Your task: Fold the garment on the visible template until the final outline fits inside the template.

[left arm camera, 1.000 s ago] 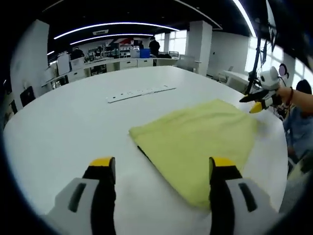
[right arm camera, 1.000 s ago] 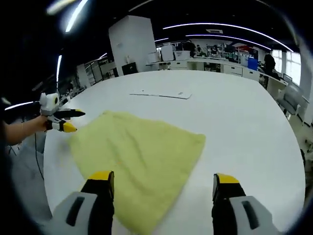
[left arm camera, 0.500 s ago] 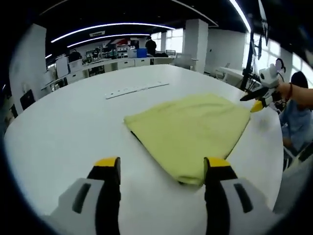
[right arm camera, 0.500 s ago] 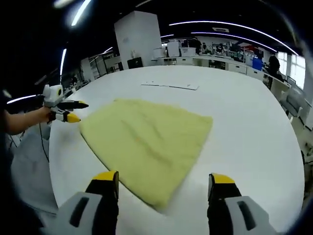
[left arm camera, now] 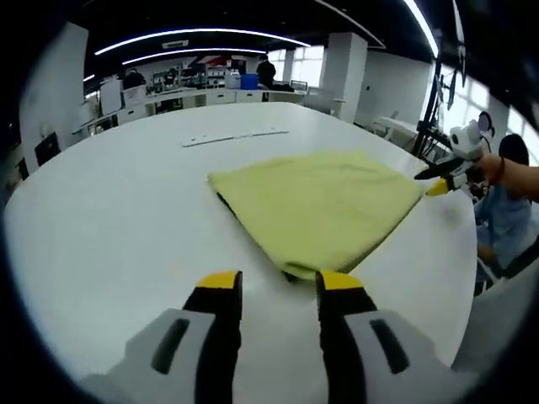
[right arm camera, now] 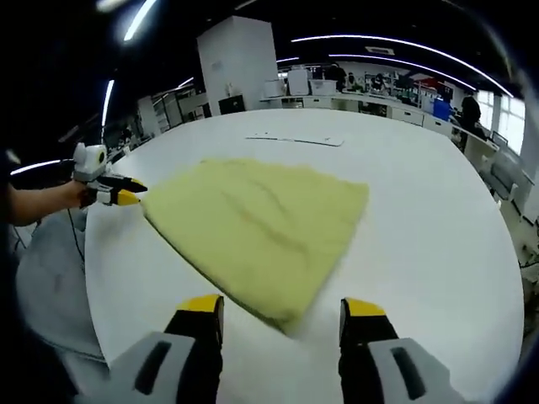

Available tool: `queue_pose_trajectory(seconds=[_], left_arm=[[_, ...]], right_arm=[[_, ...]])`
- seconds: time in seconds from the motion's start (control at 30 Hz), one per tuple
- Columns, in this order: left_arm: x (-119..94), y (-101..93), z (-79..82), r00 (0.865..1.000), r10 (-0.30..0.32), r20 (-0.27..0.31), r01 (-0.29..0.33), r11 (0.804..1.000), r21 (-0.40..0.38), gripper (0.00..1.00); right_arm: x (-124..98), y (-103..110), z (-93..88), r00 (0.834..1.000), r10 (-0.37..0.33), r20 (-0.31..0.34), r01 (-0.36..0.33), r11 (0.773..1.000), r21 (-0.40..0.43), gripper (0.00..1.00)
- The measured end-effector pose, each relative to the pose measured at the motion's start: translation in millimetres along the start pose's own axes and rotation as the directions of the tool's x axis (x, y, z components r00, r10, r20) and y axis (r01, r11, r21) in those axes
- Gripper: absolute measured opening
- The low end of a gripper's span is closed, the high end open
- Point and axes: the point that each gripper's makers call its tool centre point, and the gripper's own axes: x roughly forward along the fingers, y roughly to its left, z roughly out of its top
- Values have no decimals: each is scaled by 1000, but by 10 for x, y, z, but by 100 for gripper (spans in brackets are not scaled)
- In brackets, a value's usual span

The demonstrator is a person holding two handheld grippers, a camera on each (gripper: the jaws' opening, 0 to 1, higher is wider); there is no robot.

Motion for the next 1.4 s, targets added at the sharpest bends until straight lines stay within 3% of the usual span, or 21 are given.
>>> queue_pose_trajectory(seconds=[0.37, 0.7, 1.03, 1.3, 1.4], left_arm=[[52, -135, -94, 999, -47, 8, 47, 994, -100, 17], [89, -226, -132, 996, -85, 12, 85, 985, -149, 5], [109, -221, -150, 996, -86, 6, 86, 983, -160, 0], [115, -219, -148, 996, -87, 6, 87, 983, -162, 0], [100, -201, -149, 996, -84, 7, 84, 982, -168, 5]], right_arm=[[-35, -45, -149, 999, -37, -19, 37, 999, 5, 20], [6, -22, -173, 1000, -22, -10, 22, 1000, 11, 5], [13, -27, -174, 1000, -19, -2, 19, 999, 31, 0], [9, -35, -175, 1000, -21, -2, 22, 999, 35, 0], [9, -31, -179, 1000, -20, -5, 20, 999, 35, 0]])
